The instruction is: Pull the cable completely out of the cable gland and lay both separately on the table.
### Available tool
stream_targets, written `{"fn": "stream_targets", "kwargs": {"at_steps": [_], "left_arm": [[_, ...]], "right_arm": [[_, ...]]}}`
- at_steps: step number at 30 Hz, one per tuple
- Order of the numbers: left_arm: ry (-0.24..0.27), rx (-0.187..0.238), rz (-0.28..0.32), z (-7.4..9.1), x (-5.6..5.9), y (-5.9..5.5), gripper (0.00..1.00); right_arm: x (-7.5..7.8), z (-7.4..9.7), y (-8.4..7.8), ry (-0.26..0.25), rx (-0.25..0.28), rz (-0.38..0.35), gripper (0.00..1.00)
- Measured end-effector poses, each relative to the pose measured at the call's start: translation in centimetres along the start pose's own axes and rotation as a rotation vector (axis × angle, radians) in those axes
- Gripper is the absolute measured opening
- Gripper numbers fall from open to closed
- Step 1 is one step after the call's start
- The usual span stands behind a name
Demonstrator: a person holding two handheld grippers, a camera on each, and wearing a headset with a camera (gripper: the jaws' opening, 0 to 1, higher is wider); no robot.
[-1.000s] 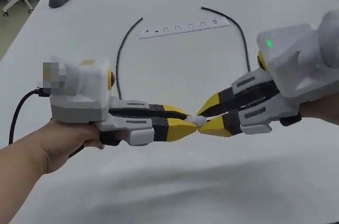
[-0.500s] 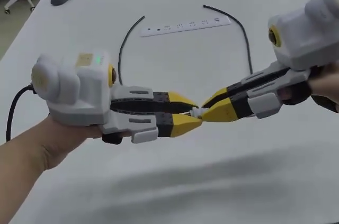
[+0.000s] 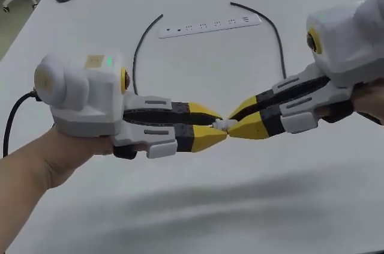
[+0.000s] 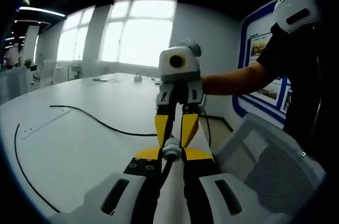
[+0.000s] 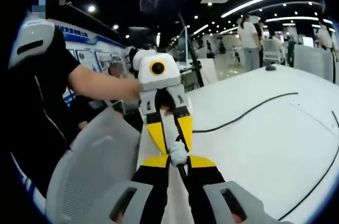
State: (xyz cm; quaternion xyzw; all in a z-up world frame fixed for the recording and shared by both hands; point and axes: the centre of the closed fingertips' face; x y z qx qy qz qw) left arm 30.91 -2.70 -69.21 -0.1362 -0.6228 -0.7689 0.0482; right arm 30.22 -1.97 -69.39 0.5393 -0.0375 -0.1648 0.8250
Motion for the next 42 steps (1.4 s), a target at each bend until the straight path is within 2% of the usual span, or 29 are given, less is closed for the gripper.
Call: {"fn": "stream_targets", "kwargs": {"at_steps": [2,4,5,7,11,13,15,19,21,22,24,30,33,36,38,40,42], "left_arm": [[0.002,0.010,0.002,0.0,-0.1,0.1,0.15],[0.009,0.020,0.028,0.0,-0.2,0.1,0.15],[0.013,0.016,0.020,0.0,-0.3,0.0,0.15],[0.014,0.011,0.026,0.0,-0.4,-0.1,0.15],[0.012,0.004,0.042,-0.1,-0.4,-0.4,0.15],[0.008,0.010,0.056,-0.1,-0.3,-0.5,0.15],[0.004,-0.006,0.038,-0.2,-0.2,-0.6,0.15],[0.007,-0.009,0.039,-0.2,-0.1,-0.7,0.15],[0.011,-0.007,0.037,-0.1,-0.2,-0.6,0.15],[0.010,-0.007,0.037,-0.1,-0.1,-0.6,0.15],[0.010,-0.011,0.032,-0.1,-0.1,-0.6,0.15],[0.016,-0.028,0.024,-0.1,0.1,-0.9,0.15],[0.022,-0.034,0.014,-0.1,0.1,-1.0,0.15],[0.020,-0.044,0.007,-0.2,0.3,-1.0,0.15],[0.022,-0.046,0.005,-0.2,0.3,-1.1,0.15],[0.024,-0.053,0.001,-0.2,0.5,-1.2,0.15],[0.032,-0.060,-0.004,-0.2,0.5,-1.3,0.15]], "right_arm": [[0.0,0.0,0.2,-0.019,0.020,0.031,0.07],[0.0,0.0,0.2,-0.044,0.033,0.100,0.07],[-0.2,-0.1,0.1,-0.048,0.026,0.092,0.07],[-0.1,-0.2,0.0,-0.048,0.015,0.079,0.08],[-0.6,-0.4,-0.2,-0.050,0.015,0.156,0.08],[-0.7,-0.5,-0.4,-0.054,0.008,0.248,0.07],[-1.0,-0.6,-0.5,-0.053,-0.005,0.268,0.07],[-0.6,-0.6,-0.5,-0.052,-0.011,0.300,0.07],[-0.4,-0.6,-0.5,-0.056,-0.012,0.302,0.08],[-0.4,-0.6,-0.4,-0.057,-0.017,0.279,0.08],[-0.2,-0.5,-0.6,-0.056,-0.047,0.168,0.08],[0.1,-0.2,-1.3,-0.053,-0.067,0.172,0.07],[0.2,0.0,-1.9,-0.057,-0.095,0.181,0.03],[0.1,0.1,-2.1,-0.056,-0.096,0.189,0.01],[0.0,0.1,-2.2,-0.064,-0.097,0.192,0.00],[-0.1,0.1,-2.4,-0.074,-0.112,0.151,0.00],[-0.2,0.0,-2.4,-0.089,-0.110,0.168,0.00]]}}
Point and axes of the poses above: the centre of the closed fingertips' face, and the gripper's own axes: z roughly backward along the fingers, x roughly to its right, y roughly out of its top, and after that the axes turned 13 degrees about -y, right-handed
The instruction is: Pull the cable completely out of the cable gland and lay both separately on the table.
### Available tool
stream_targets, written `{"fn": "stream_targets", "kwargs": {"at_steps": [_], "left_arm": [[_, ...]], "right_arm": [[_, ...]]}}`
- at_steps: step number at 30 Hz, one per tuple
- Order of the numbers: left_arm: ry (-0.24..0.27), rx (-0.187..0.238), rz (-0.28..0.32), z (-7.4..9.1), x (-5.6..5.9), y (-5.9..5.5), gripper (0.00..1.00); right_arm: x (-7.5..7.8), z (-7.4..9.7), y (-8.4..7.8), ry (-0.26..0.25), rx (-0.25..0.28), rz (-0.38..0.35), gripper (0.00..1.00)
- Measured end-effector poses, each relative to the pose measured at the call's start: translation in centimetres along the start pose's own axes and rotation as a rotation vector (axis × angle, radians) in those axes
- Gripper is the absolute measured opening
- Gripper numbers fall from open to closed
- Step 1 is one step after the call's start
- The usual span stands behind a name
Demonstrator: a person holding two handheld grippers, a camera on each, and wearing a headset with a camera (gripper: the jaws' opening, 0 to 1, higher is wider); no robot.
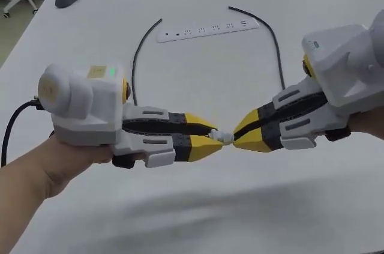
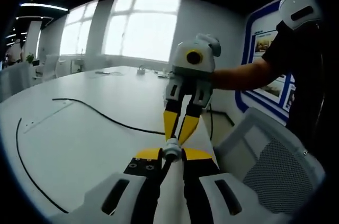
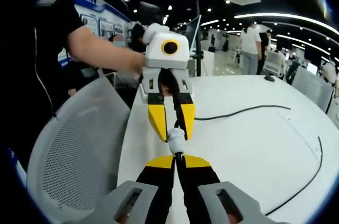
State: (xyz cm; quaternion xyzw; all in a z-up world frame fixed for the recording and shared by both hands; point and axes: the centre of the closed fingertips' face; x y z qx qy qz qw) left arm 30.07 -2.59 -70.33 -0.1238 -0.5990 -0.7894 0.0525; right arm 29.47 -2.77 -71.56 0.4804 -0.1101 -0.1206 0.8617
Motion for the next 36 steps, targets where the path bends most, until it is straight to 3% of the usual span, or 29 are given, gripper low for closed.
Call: {"fn": "stream_targets", "kwargs": {"at_steps": [7,12,17,20,25,31,36], "left_arm": [[0.026,-0.022,-0.023,0.2,0.1,-0.1,0.15],[0.040,-0.036,-0.040,0.5,0.1,-0.1,0.15],[0.042,-0.060,-0.041,0.8,0.1,-0.8,0.15],[0.048,-0.054,-0.022,1.2,0.0,-1.1,0.15],[0.053,-0.068,-0.025,1.7,0.2,-1.7,0.15],[0.072,-0.084,-0.010,2.6,0.3,-2.9,0.15],[0.087,-0.092,-0.002,3.3,0.4,-3.4,0.15]], "right_arm": [[0.3,0.6,-0.7,-0.052,-0.035,-0.027,0.00],[0.6,1.6,-1.6,-0.081,-0.046,0.005,0.00],[1.1,2.6,-3.7,-0.100,-0.112,0.037,0.00],[1.8,3.6,-5.8,-0.117,-0.171,0.008,0.00],[2.6,5.0,-7.6,-0.135,-0.199,0.010,0.00],[3.9,6.4,-11.0,-0.168,-0.297,0.028,0.00],[4.5,7.3,-12.5,-0.185,-0.335,0.005,0.00]]}}
Point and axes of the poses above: the centre of the closed fingertips' face, and the gripper's own axes: z roughly backward along the fingers, x roughly to its right, y roughly out of its top, and after that the axes turned 13 degrees about -y, right-handed
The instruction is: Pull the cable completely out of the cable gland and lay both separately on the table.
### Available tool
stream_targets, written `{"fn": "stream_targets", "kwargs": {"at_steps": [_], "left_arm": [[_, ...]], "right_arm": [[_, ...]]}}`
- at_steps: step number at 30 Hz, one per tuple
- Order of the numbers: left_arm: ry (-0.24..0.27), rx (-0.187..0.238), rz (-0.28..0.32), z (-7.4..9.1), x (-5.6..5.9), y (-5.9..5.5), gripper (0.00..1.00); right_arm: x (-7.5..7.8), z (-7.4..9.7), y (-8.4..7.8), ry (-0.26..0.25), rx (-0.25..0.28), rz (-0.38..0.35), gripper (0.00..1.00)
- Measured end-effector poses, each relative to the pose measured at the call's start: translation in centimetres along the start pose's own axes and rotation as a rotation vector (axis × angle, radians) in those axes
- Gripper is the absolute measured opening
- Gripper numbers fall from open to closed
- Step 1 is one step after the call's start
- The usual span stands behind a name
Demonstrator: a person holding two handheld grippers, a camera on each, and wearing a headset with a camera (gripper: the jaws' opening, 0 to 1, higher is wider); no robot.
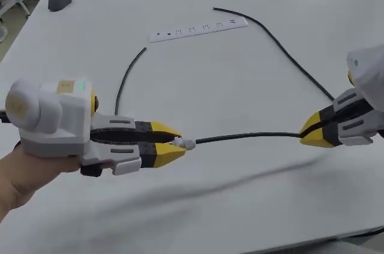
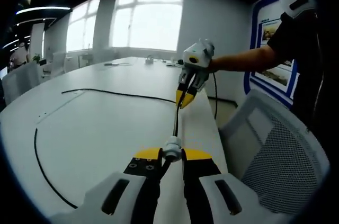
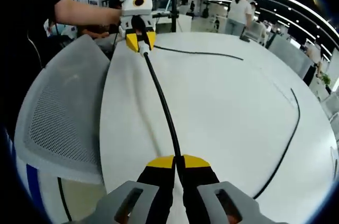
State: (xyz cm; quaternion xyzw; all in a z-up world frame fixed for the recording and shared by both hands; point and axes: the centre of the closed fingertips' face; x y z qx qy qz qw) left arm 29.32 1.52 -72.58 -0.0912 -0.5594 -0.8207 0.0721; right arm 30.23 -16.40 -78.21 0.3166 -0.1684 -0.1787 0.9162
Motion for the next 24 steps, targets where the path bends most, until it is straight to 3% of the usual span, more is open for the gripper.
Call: {"fn": "stream_targets", "kwargs": {"at_steps": [4,11,14,19,24], "left_arm": [[-0.005,-0.012,-0.004,-0.2,0.1,-0.1,0.15],[-0.001,-0.022,-0.008,-0.2,-0.1,-0.2,0.15],[0.003,-0.023,-0.010,-0.1,-0.1,-0.2,0.15],[0.003,-0.029,-0.015,0.0,0.0,-0.3,0.15],[-0.002,-0.017,-0.033,-0.3,0.4,0.6,0.15]], "right_arm": [[-0.1,-0.6,-0.9,-0.003,-0.048,0.054,0.00],[-0.6,-0.3,-1.1,0.029,-0.082,-0.004,0.00],[-0.4,0.2,-0.6,0.016,-0.085,0.011,0.02],[-0.9,1.2,2.5,0.052,-0.014,-0.048,0.18],[-2.7,1.5,8.0,0.106,0.124,-0.059,0.17]]}}
Point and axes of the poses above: the centre of the closed fingertips' face, and the gripper's own axes: z roughly backward along the fingers, x roughly to its right, y roughly out of its top, and after that the axes turned 13 degrees about -y, right-handed
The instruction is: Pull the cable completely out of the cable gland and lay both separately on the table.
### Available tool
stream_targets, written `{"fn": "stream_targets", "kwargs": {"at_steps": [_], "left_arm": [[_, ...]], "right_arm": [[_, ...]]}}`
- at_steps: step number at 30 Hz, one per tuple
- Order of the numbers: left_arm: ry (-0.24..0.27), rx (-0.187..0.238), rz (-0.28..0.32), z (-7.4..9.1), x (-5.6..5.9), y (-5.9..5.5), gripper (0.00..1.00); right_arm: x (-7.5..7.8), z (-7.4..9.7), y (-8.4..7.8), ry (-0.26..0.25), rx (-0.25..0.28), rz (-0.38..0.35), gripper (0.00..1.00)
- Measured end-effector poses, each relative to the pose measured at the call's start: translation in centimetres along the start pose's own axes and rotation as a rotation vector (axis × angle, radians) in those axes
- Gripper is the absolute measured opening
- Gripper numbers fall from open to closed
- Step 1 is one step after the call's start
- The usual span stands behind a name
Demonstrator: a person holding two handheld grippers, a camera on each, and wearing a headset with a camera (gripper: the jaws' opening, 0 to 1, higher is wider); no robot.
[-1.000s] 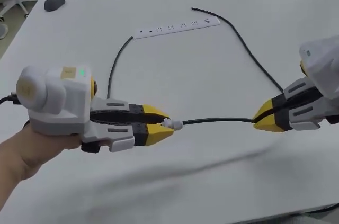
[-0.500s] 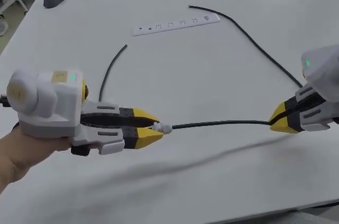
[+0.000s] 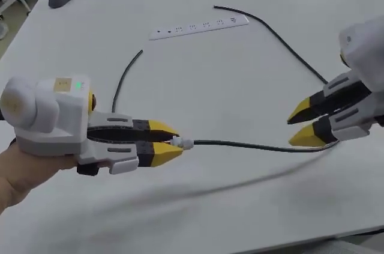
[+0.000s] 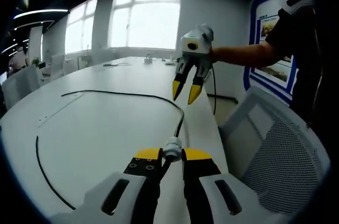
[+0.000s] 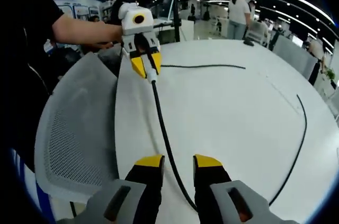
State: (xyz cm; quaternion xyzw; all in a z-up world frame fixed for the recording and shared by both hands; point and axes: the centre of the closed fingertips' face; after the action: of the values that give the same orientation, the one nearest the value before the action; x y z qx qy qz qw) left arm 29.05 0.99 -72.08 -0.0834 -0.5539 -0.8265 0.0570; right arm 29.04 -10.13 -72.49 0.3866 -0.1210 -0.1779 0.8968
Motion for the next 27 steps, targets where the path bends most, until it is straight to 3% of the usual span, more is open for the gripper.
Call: {"fn": "stream_targets", "kwargs": {"at_steps": [4,11,20,22,27], "left_arm": [[-0.009,0.006,-0.008,-0.4,0.5,0.7,0.15],[-0.018,-0.002,-0.021,-0.6,1.0,1.1,0.15],[-0.028,-0.004,-0.044,-1.1,1.3,1.3,0.15],[-0.031,-0.003,-0.047,-1.2,1.5,1.4,0.15],[-0.033,-0.002,-0.043,-1.4,1.5,1.4,0.15]], "right_arm": [[-2.0,-1.5,2.9,0.040,0.039,0.053,0.15],[-4.6,-4.0,4.8,0.118,0.044,0.111,0.10],[-5.5,-5.2,5.6,0.144,0.059,0.137,0.04],[-5.9,-5.1,5.6,0.168,0.052,0.113,0.00],[-5.8,-5.1,5.4,0.149,0.060,0.147,0.00]]}}
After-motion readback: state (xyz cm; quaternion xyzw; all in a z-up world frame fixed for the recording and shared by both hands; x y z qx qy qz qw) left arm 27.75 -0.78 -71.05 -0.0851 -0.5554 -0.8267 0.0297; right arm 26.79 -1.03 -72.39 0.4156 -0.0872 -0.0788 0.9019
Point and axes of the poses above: the centre of the closed fingertips' face, and the gripper's own axes: z roughly backward along the fingers, x roughly to its right, y roughly out of its top, and after that the axes turned 13 degrees about -y, right-handed
